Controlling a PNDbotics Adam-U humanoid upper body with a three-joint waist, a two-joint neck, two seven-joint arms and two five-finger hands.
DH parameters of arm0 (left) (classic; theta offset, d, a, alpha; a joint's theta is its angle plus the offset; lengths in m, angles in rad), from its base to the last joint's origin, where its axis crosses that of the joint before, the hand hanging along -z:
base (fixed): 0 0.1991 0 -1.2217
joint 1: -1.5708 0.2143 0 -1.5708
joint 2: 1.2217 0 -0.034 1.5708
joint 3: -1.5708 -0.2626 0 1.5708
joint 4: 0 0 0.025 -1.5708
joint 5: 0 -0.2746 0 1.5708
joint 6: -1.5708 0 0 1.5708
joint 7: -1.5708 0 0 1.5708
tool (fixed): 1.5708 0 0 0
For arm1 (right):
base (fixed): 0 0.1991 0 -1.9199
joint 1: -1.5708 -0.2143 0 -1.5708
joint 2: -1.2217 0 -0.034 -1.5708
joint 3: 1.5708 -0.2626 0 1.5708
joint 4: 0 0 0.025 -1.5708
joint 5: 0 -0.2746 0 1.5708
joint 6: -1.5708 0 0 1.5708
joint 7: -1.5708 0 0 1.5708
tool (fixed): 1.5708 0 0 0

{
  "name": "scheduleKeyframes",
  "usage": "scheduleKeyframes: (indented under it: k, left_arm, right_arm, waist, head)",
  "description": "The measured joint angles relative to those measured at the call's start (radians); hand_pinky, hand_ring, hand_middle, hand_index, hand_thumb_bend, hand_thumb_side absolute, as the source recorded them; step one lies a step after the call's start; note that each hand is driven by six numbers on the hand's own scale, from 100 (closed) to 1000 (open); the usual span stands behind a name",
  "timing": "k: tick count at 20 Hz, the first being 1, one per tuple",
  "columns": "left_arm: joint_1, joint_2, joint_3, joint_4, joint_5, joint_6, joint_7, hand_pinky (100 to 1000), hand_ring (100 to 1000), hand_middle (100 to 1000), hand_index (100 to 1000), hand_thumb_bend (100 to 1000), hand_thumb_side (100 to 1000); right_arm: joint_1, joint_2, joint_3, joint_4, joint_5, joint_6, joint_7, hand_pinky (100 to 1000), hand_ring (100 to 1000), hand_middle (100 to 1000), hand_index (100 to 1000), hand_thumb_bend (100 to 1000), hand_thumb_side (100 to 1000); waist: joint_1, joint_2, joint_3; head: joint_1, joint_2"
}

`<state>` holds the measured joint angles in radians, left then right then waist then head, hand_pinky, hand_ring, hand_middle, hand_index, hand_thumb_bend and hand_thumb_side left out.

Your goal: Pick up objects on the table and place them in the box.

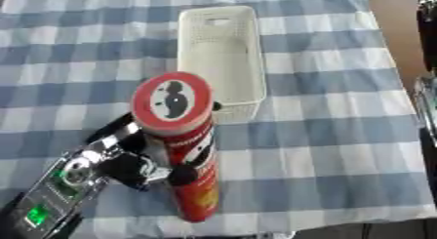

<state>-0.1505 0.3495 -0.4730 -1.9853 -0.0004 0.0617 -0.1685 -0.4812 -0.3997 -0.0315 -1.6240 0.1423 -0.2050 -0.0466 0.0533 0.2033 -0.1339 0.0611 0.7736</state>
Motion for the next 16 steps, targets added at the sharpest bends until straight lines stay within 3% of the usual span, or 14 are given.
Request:
scheduleKeyframes:
  k: [2,3,4,7,9,10,12,16]
  left_arm:
    - [-0.009,-0.007,0.0,0.001,0.011,0.02,0.055,369,431,626,935,608,393]
    - [-0.014,-0.009,-0.003,0.001,0.012,0.031,0.085,369,431,626,935,608,393]
    - [-0.019,-0.012,-0.007,0.002,0.014,0.042,0.115,252,359,543,831,620,342]
    - [-0.037,-0.023,-0.015,0.003,0.023,0.077,0.225,107,248,417,636,641,309]
    - [-0.049,-0.032,-0.02,0.003,0.037,0.097,0.298,100,197,349,566,637,314]
    - [-0.054,-0.036,-0.024,0.003,0.046,0.106,0.331,100,141,273,477,626,316]
    - [-0.064,-0.044,-0.031,0.003,0.066,0.117,0.384,100,100,231,433,603,317]
    - [-0.071,-0.052,-0.032,0.003,0.081,0.129,0.45,100,100,197,391,563,321]
  right_arm:
    - [0.0,0.003,0.0,-0.002,0.0,0.0,-0.001,621,802,860,1000,100,884]
    - [0.0,0.005,-0.001,-0.004,0.0,-0.001,-0.002,621,802,860,1000,100,884]
    - [0.0,0.005,-0.002,-0.006,0.0,-0.001,-0.002,621,802,860,1000,100,882]
    - [0.0,0.005,-0.007,-0.007,0.001,0.002,-0.006,620,801,859,1000,100,879]
    - [0.001,0.011,-0.01,-0.013,0.004,0.004,-0.01,620,801,859,1000,100,878]
    - [0.001,0.014,-0.012,-0.014,0.007,0.004,-0.013,619,801,859,1000,100,877]
    - [0.004,0.014,-0.013,-0.017,0.01,0.005,-0.018,619,801,858,1000,100,873]
    - [0.009,0.021,-0.022,-0.023,0.017,0.01,-0.03,618,800,857,1000,100,869]
  waist:
    - [0.001,-0.001,-0.002]
    - [0.002,-0.002,-0.005]
    - [0.004,-0.002,-0.008]
    - [0.006,-0.004,-0.009]
    - [0.008,-0.006,-0.01]
    - [0.01,-0.007,-0.011]
    - [0.014,-0.008,-0.012]
    - [0.013,-0.012,-0.013]
  head:
    - [0.0,0.0]
    - [0.0,0.0]
    - [0.001,0.0]
    - [0.001,0.0]
    - [0.001,0.0]
    - [0.001,0.0]
    - [0.001,0.0]
    - [0.001,0.0]
